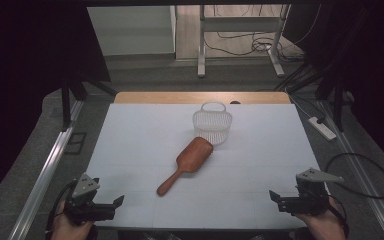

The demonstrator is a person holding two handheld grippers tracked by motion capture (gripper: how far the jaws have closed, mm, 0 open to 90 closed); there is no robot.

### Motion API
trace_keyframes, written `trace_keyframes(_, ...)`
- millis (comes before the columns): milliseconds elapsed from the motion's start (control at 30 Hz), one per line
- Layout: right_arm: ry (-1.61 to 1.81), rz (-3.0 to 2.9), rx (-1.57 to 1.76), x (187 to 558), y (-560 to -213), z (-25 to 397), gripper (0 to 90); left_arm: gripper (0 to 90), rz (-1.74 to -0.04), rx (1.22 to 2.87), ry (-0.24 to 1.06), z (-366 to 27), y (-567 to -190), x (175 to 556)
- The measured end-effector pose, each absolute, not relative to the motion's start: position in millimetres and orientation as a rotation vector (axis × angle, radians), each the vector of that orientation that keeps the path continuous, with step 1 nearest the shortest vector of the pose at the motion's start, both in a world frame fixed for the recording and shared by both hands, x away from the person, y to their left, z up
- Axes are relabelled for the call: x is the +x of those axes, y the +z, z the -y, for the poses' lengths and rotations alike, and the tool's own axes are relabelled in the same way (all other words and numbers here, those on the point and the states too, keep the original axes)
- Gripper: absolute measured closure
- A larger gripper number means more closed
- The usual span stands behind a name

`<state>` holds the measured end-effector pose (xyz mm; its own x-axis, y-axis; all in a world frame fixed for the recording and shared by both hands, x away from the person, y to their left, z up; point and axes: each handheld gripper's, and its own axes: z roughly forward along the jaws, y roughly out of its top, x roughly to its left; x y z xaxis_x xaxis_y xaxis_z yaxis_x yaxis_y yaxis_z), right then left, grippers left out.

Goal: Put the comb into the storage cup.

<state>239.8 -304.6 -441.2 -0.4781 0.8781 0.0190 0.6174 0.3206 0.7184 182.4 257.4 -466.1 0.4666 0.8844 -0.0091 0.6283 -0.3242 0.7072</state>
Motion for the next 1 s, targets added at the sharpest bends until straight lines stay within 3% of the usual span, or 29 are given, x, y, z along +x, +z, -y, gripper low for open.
trace_keyframes(1000,0.951,-2.229,1.333,240.7,-442.2,304.7,0.0,1.1,-1.235,2.077,0.467,-258.2,-465.7,184.6)
